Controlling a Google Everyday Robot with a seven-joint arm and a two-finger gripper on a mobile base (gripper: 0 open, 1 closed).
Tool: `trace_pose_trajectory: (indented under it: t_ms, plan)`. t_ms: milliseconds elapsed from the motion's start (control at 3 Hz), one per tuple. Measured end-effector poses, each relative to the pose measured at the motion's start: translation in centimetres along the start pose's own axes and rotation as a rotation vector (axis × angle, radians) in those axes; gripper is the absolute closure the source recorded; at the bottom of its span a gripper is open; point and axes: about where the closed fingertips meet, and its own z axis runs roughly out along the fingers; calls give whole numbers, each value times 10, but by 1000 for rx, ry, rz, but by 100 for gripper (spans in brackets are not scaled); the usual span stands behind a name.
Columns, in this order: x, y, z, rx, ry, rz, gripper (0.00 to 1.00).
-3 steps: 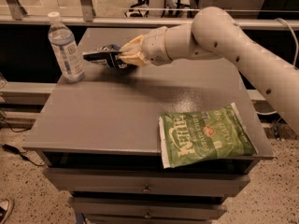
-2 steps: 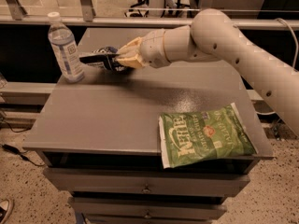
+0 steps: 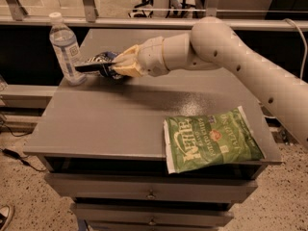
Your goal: Move blue chip bag near blue plastic bottle
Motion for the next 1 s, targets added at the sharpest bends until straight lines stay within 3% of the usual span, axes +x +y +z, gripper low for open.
trace_pose_trajectory:
  t_ms: [333, 667, 1000]
  plan:
    - [5, 6, 11, -18, -19, -2, 100]
    - [14, 2, 17, -17, -17, -15, 85]
    - [22, -4, 18, -9, -8, -29, 62]
